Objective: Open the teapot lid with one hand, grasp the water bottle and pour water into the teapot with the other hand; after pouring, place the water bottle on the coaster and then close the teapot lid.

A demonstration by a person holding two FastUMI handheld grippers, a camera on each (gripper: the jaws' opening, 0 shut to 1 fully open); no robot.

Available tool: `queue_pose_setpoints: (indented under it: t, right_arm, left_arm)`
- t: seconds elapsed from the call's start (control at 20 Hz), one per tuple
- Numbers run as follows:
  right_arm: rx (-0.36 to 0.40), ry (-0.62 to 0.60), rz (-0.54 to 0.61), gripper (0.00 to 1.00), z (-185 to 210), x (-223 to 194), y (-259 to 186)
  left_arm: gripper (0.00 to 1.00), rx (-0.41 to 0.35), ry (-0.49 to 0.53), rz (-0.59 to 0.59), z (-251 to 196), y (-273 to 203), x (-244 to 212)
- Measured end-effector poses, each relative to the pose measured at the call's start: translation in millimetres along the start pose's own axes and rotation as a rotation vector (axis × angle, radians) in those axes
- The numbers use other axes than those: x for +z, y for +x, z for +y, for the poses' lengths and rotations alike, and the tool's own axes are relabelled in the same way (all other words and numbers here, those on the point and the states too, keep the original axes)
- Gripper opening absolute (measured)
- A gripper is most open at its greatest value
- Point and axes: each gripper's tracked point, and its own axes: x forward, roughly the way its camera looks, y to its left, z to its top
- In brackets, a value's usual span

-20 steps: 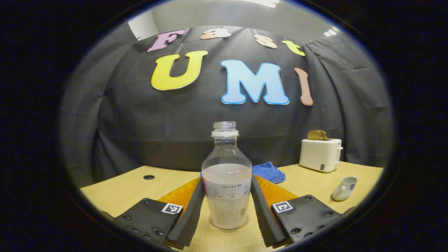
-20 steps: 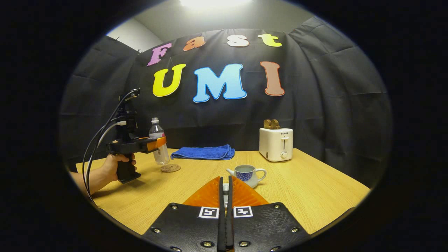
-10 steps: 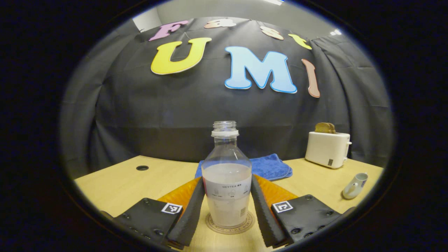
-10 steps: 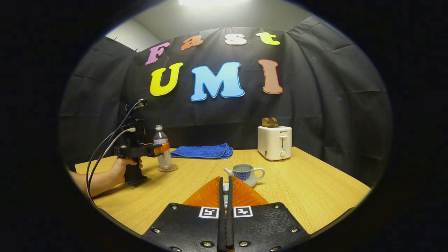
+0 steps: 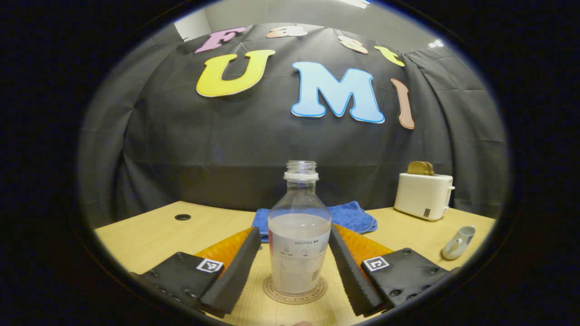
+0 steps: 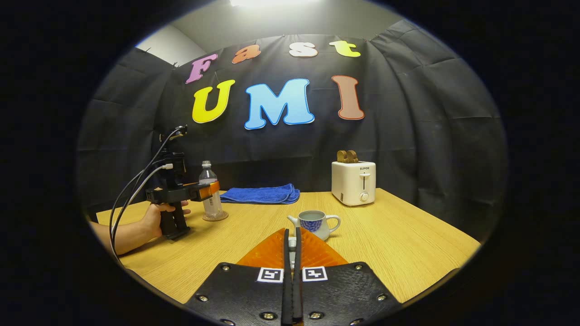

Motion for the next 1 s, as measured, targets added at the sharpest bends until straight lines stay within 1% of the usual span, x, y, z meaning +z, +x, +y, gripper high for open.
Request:
queue_pose_setpoints:
  t: [0.15, 0.3, 0.45, 0.55, 0.7, 0.8, 0.9, 1.0]
  right_arm:
    - [-0.001, 0.001, -0.003, 0.01, 0, 2, -2]
    - [-0.001, 0.000, -0.006, 0.01, 0, 3, -4]
    - [-0.011, -0.005, -0.021, 0.01, -3, 7, -3]
    - [-0.022, -0.008, -0.038, 0.01, -7, 13, 4]
    - [-0.028, -0.002, -0.070, 0.01, -12, 25, 26]
    - [-0.037, -0.004, -0.078, 0.01, -17, 28, 47]
    - [-0.061, -0.029, -0.080, 0.01, -24, 28, 73]
    - [-0.078, -0.021, -0.072, 0.01, -29, 28, 95]
  left_arm:
    - [1.00, 0.020, 0.025, -0.026, 2, -9, 10]
    - [1.00, 0.032, 0.049, -0.041, 0, -30, 18]
    - [1.00, 0.036, 0.018, -0.090, -5, -76, 42]
    - [1.00, 0.039, -0.009, -0.127, -8, -113, 55]
    - [1.00, 0.045, 0.003, -0.177, -14, -164, 71]
    - [1.00, 0.047, -0.013, -0.181, -13, -197, 67]
    - [1.00, 0.037, -0.060, -0.153, -19, -218, 55]
    - [1.00, 0.048, -0.077, -0.109, -18, -229, 33]
